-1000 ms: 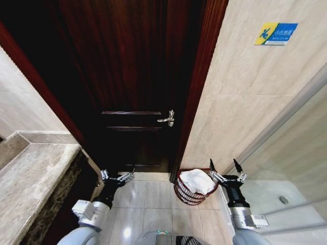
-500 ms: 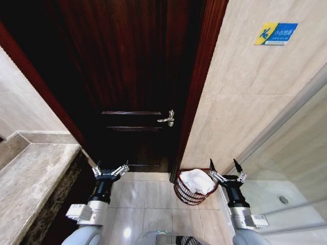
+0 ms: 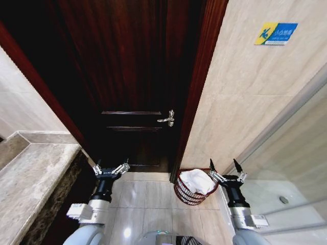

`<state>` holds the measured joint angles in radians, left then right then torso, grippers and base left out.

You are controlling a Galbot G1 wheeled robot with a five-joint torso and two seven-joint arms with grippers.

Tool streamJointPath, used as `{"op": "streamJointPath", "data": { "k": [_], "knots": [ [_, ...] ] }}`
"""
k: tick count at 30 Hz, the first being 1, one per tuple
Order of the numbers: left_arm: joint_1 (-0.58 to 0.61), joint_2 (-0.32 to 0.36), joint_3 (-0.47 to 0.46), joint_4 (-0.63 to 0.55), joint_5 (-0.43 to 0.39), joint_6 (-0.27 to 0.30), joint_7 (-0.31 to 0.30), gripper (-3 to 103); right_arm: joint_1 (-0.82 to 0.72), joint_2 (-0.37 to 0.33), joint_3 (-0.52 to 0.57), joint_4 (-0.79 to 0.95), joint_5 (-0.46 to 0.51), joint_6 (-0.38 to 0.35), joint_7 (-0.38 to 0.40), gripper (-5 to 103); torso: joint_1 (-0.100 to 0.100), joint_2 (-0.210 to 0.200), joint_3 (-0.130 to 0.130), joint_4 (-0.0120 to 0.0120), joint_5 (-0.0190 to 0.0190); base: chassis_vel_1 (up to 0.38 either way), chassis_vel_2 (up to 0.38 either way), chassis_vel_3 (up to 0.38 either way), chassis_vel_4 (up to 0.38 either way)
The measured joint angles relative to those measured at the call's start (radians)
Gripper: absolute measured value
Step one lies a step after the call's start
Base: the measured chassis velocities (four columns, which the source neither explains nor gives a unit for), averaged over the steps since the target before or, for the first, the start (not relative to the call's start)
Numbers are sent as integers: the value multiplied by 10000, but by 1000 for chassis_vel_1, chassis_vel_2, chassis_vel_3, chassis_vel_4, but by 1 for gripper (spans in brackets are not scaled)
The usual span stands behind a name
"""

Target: Discard the used towel into the hamper.

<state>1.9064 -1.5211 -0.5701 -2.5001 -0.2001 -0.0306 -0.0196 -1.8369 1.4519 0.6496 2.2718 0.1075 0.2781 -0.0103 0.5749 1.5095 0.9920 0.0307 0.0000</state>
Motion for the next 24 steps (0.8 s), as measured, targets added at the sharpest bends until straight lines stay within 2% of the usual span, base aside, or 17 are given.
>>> {"op": "streamJointPath", "data": {
  "k": [15,19,24],
  "knots": [
    [49,-9,18,0,337,57,-135,100,0,0,0,0,0,0,0,100,0,0,0,0,0,0,0,0,0],
    [149,4,-28,1,480,338,-41,100,0,0,0,0,0,0,0,100,0,0,0,0,0,0,0,0,0],
    [160,7,-36,1,493,387,-16,100,0,0,0,0,0,0,0,100,0,0,0,0,0,0,0,0,0]
  ]
}}
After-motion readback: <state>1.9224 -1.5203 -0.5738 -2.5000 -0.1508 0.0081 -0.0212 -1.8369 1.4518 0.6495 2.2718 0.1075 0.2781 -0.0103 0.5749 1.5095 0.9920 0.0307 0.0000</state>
